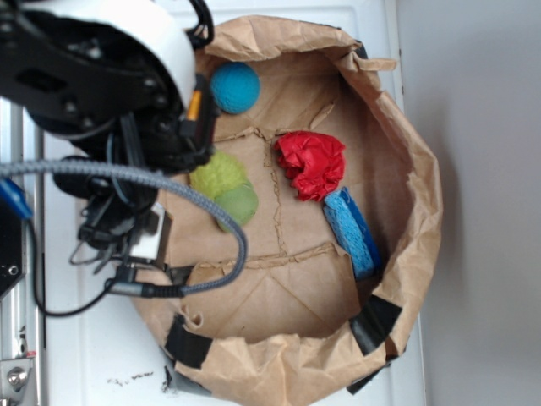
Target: Grab the red paper.
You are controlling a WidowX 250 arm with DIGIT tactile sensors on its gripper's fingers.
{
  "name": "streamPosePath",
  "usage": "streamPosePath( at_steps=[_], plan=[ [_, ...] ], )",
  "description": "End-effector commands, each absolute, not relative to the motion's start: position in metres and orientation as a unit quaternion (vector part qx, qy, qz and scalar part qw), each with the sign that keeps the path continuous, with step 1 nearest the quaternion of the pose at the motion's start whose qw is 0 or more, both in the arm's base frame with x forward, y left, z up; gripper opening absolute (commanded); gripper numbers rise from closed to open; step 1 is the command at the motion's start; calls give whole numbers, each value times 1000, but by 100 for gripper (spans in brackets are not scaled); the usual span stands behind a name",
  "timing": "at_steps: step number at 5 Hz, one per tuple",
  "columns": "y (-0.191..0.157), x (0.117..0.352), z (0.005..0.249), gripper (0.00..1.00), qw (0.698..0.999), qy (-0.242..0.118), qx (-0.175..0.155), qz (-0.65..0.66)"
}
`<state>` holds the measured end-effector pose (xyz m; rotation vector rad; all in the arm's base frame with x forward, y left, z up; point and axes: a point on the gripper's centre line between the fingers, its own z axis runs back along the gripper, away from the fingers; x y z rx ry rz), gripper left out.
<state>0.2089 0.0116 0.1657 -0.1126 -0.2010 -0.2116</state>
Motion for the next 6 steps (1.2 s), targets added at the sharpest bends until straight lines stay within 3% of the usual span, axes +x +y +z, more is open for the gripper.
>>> streamPosePath(
  at_steps=[1,2,3,5,6],
  plan=[
    [13,246,150,100,988,-120,-49,-89],
    [22,261,140,100,987,-138,-54,-66],
    [31,262,135,100,987,-133,-58,-67],
    [43,273,99,100,991,-120,-9,-55],
    [46,269,100,100,990,-128,-5,-60]
  ],
)
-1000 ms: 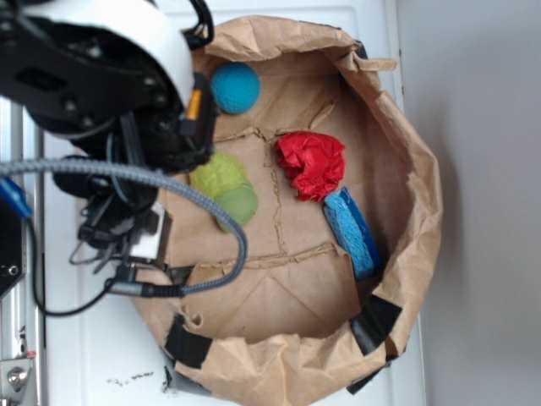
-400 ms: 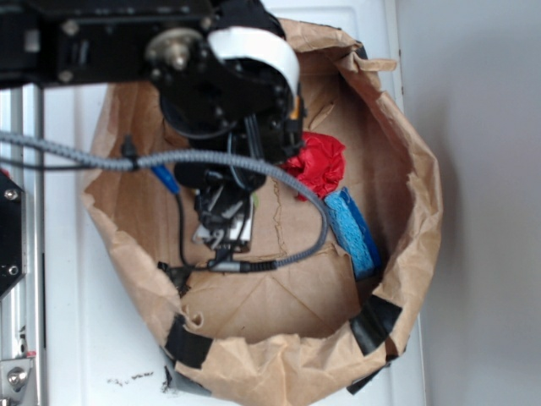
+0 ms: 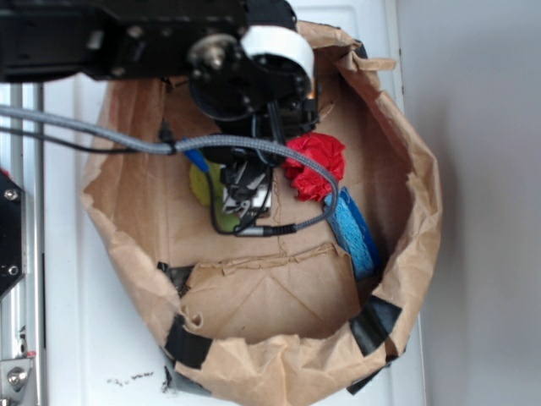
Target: Grab the red paper.
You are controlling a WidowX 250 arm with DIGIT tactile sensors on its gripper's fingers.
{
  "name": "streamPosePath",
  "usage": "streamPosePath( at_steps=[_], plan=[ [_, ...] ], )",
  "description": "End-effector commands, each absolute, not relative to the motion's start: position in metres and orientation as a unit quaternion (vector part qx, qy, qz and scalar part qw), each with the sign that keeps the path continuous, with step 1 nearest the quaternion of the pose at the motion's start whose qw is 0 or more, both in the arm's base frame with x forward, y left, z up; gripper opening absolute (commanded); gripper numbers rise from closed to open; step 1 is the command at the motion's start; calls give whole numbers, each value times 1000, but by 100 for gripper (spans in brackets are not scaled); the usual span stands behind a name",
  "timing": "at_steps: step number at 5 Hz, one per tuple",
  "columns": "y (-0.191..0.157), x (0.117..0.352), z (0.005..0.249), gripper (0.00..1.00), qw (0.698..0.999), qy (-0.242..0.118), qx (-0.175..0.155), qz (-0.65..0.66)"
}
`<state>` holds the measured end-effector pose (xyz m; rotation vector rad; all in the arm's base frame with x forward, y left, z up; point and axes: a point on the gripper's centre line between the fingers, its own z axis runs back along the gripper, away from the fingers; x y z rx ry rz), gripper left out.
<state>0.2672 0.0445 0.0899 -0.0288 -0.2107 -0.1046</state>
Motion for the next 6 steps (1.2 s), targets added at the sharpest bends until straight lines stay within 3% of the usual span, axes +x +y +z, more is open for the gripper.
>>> streamPosePath(
  at_steps=[1,4,6],
  plan=[
    [57,276,92,100,990,-129,6,-53],
    [43,305,80,100,987,-157,10,-19],
    [36,320,48,100,985,-165,50,-16]
  ],
)
